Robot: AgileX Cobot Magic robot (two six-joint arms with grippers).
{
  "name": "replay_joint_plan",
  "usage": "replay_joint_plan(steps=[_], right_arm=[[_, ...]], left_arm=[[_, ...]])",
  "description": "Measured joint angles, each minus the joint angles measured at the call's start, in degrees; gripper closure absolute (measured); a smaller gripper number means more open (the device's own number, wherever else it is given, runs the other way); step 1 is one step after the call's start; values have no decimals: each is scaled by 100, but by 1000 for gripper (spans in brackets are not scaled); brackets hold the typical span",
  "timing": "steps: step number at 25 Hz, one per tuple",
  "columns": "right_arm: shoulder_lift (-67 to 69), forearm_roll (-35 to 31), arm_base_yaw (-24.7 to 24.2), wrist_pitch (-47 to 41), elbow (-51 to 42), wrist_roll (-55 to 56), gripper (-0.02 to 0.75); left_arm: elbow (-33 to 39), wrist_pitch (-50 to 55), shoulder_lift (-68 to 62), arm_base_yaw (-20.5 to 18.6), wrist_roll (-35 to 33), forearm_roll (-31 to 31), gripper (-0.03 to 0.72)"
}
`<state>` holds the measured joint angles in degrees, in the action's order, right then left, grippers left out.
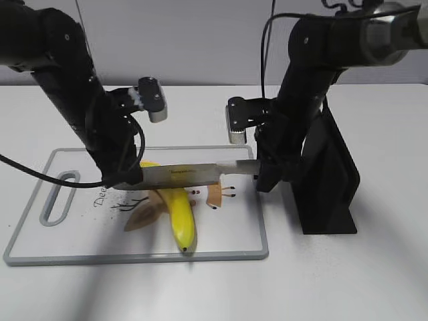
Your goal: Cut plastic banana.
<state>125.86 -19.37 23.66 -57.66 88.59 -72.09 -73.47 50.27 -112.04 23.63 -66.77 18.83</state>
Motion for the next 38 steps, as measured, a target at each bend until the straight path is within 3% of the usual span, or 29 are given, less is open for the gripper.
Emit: replay_joint_plan(steps=[9, 20, 27, 30, 34, 35, 38], right_arm=[[-126, 108, 19, -49, 115, 111, 532], [-1644, -2, 73, -686, 521, 245, 530], [-1778, -51, 91, -702, 534, 238, 528], [-1778, -64, 91, -768, 534, 279, 533], [-1786, -36, 54, -789, 534, 390, 544], [-1786, -26, 48, -776, 534, 405, 545], [-1786, 14, 37, -725, 534, 521, 546]], left_arm=[[32, -23, 226, 24, 147, -191, 692], [62, 388, 2181, 52, 211, -399, 695], [62, 428, 2330, 52, 225, -386, 691], [62, 417, 2303, 52, 270, -414, 578], [73, 391, 2296, -3, 357, -481, 176], [73, 334, 2296, -10, 397, -495, 112], [73, 10, 2296, -14, 819, -667, 76]])
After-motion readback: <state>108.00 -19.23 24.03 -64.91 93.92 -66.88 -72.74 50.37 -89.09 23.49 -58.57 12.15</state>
